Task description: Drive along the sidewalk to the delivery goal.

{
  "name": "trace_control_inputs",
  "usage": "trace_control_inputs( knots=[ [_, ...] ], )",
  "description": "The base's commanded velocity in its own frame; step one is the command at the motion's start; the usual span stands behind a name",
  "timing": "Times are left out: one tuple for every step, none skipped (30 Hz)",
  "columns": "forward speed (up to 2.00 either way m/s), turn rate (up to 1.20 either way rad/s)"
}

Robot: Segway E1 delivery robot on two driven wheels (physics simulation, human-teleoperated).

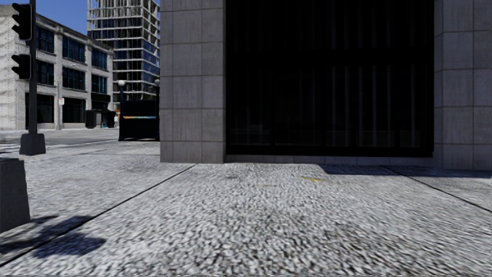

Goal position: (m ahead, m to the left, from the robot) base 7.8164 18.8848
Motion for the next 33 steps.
trace_control_inputs(
  knots=[
    [1.00, 0.00],
    [0.98, 0.00],
    [0.98, 0.00],
    [0.98, 0.00],
    [0.98, 0.00],
    [0.98, 0.00],
    [0.98, 0.00],
    [0.98, 0.00],
    [0.98, 0.00],
    [0.98, 0.00],
    [0.98, 0.00],
    [0.98, 0.00],
    [0.98, 0.00],
    [0.98, 0.00],
    [0.98, 0.00],
    [0.99, 0.00],
    [0.99, 0.00],
    [0.99, 0.00],
    [1.00, 0.00],
    [1.00, 0.00],
    [1.01, 0.00],
    [1.01, 0.00],
    [1.02, 0.00],
    [1.03, 0.00],
    [1.03, 0.00],
    [1.03, 0.00],
    [1.05, 0.00],
    [1.08, 0.00],
    [1.13, 0.00],
    [1.17, 0.00],
    [1.21, 0.00],
    [1.23, 0.00],
    [1.23, 0.00]
  ],
)
